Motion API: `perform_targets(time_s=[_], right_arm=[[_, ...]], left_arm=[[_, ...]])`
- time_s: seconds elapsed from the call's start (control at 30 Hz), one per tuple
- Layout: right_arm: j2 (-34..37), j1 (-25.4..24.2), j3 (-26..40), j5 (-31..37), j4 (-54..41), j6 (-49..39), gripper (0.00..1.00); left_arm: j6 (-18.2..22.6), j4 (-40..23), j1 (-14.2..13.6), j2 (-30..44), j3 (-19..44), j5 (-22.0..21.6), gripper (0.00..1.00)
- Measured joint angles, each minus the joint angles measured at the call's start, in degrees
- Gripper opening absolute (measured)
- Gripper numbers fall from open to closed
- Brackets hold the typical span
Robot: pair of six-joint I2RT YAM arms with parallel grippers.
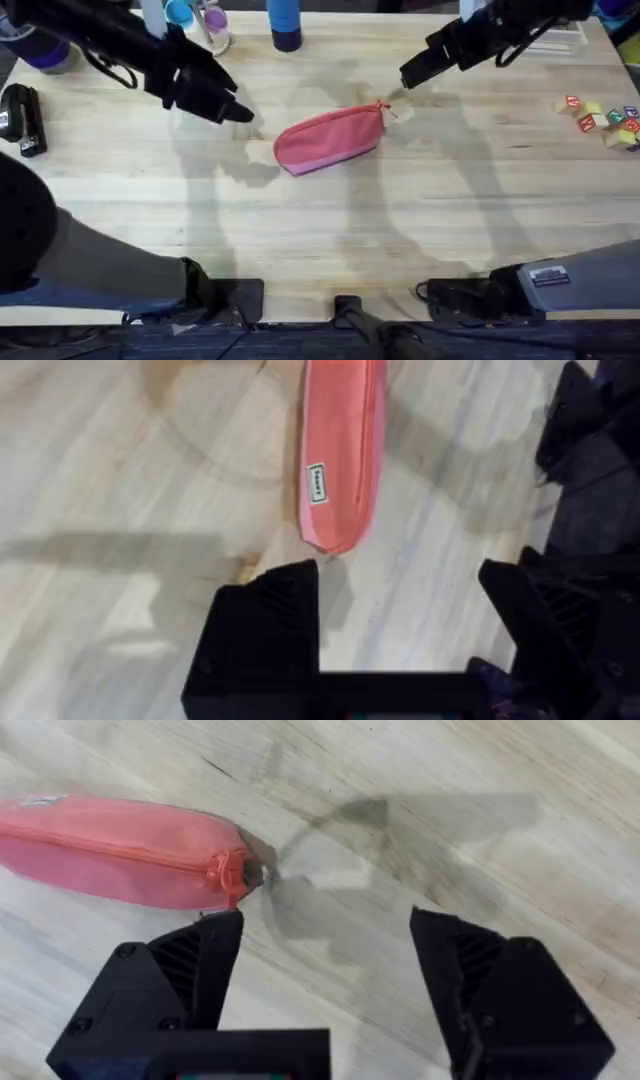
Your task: Unzip the bag, pick up the pens from the table one at a time and place them inside, then zip the bag closed.
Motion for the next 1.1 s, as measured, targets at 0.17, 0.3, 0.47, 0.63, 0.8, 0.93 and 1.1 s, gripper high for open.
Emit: perform_targets(time_s=[0.17,0.3,0.47,0.63,0.8,0.93,1.1], right_arm=[[0.0,0.0,0.0,0.1,0.6,0.0,0.997],[0.0,0.0,0.0,0.2,1.4,0.0,0.998],[0.0,0.0,0.0,0.2,1.5,0.0,0.998],[0.0,0.0,0.0,0.4,1.4,0.0,0.998],[0.0,0.0,0.0,0.4,1.1,0.0,0.997],[0.0,0.0,0.0,0.4,-0.1,0.0,0.997],[0.0,0.0,0.0,0.4,-0.6,0.0,0.997]], left_arm=[[-2.6,-0.6,0.0,0.0,2.0,-0.1,0.995],[-4.5,0.5,0.1,0.0,2.0,-0.7,0.995],[-11.6,5.7,0.4,0.0,2.0,-4.7,0.995],[-23.7,9.7,0.1,0.0,2.0,-13.8,0.997],[-32.8,14.3,-1.8,-2.9,2.0,-22.0,0.997],[-37.2,16.0,-2.3,-10.4,2.0,-26.2,0.997],[-40.0,14.5,-2.3,-19.4,2.3,-29.5,0.995]])
